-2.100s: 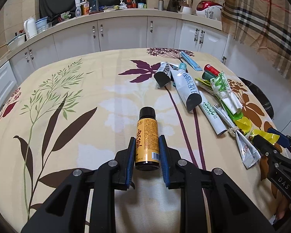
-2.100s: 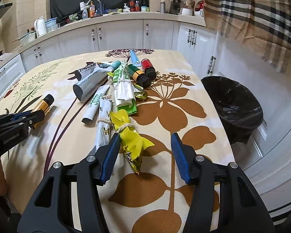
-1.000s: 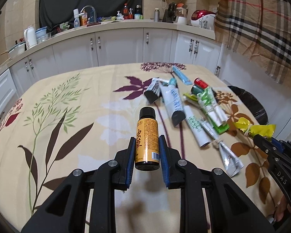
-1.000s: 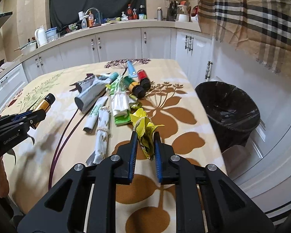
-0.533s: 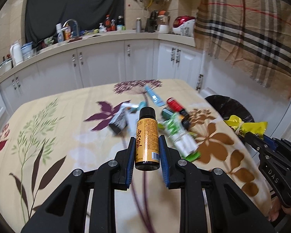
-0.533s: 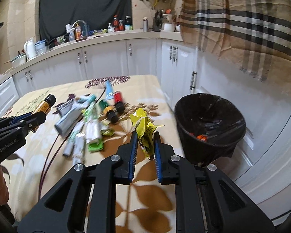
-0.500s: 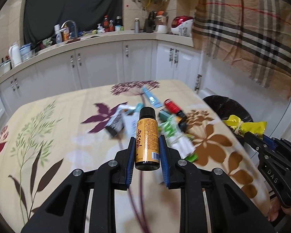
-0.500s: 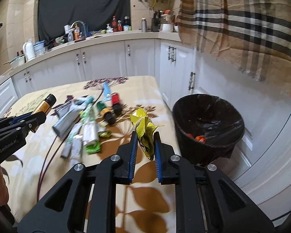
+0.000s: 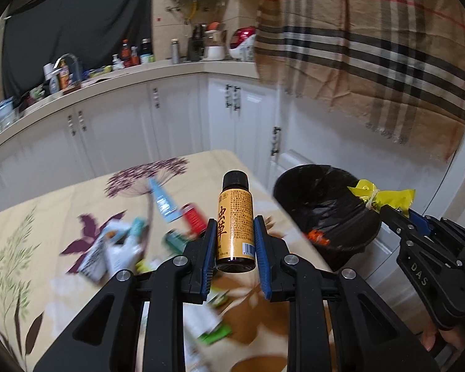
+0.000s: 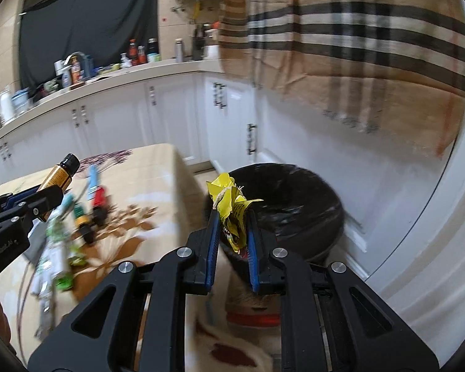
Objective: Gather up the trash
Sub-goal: 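Carry the can and wrapper over the bin and open both grippers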
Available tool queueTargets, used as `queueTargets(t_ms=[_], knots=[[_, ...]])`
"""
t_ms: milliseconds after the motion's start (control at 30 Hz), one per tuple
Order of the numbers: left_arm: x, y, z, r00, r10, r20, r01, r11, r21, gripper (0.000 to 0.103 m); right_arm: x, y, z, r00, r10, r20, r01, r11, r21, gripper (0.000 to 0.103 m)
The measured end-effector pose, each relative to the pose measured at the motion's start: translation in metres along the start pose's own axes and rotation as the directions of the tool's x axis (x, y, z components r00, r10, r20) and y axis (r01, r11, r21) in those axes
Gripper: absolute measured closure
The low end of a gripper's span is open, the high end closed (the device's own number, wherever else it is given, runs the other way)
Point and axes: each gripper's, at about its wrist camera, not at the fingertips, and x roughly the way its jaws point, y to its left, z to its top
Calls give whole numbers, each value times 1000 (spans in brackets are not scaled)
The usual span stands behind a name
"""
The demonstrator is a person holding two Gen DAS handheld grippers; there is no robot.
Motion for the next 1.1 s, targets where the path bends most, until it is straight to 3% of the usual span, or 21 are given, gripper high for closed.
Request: queueTargets(t_ms=[400, 833, 867, 933, 967, 1033, 1100], knots=[[74, -61, 40, 998, -56, -34, 58, 996, 68, 78, 65, -51, 16, 996, -87, -24, 89, 993, 80, 87], [148, -97, 59, 995, -25, -99, 35, 994, 105, 78, 124, -87, 18, 989, -134, -68, 143, 979, 145, 86], [152, -99, 60, 994, -26, -106, 37, 993, 108, 78, 128, -89, 18, 988, -135, -73, 145, 978, 149, 85], [165, -103, 59, 991, -15, -131, 30, 993, 115, 76, 138, -93, 16, 986, -142, -86, 155, 974, 167, 64], [168, -104, 59, 990, -13, -141, 29, 993, 114, 73, 141, -96, 15, 985, -149, -86, 162, 970, 180, 60], [178, -104, 59, 983, -19, -182, 38, 994, 98, 62, 146, -99, 14, 984, -151, -93, 167, 966, 197, 60], [182, -100, 61, 980, -32, -198, 47, 996, 72, 61, 147, -99, 12, 983, -156, -96, 172, 964, 201, 60]])
